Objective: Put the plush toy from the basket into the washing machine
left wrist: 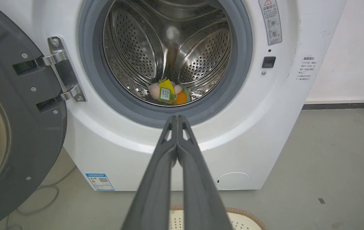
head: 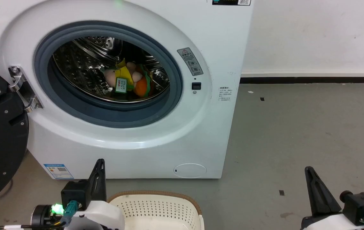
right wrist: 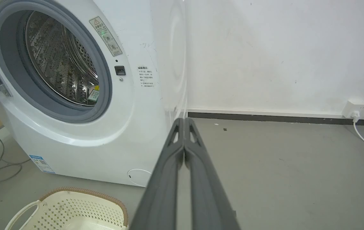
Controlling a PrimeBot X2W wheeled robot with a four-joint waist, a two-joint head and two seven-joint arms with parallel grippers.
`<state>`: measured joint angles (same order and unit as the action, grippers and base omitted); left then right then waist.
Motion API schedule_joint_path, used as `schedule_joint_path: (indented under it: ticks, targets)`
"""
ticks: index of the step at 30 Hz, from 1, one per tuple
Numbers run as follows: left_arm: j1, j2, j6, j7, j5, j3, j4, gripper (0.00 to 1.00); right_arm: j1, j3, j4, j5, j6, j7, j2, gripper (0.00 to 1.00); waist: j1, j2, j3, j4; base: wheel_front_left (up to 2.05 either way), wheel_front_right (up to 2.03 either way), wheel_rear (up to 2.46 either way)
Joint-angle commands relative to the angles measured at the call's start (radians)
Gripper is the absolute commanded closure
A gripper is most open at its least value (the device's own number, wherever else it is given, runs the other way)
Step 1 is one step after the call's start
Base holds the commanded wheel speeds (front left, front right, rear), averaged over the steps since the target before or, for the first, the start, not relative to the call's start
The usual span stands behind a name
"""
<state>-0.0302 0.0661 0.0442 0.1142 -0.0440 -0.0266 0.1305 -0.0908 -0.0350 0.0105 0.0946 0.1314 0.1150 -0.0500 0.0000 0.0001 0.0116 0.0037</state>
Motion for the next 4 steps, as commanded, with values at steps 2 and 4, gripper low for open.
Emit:
schedule_joint_path:
  ticks: [2, 4]
  targets:
    - [0.016, -0.005, -0.006, -0.008, 0.011, 0.003, -0.014, 1.0, 0.022, 0.003, -0.003, -0.011, 0.0, -0.008, 0.0, 1.0, 0.0, -0.0001, -0.001, 0.0, 0.0, 0.0, 0.0]
    - [0.017, -0.005, -0.007, -0.012, 0.012, 0.004, -0.018, 1.0, 0.024, 0.004, -0.004, -0.014, 0.0, -0.012, 0.0, 1.0, 0.0, -0.0001, -0.001, 0.0, 0.0, 0.0, 0.0]
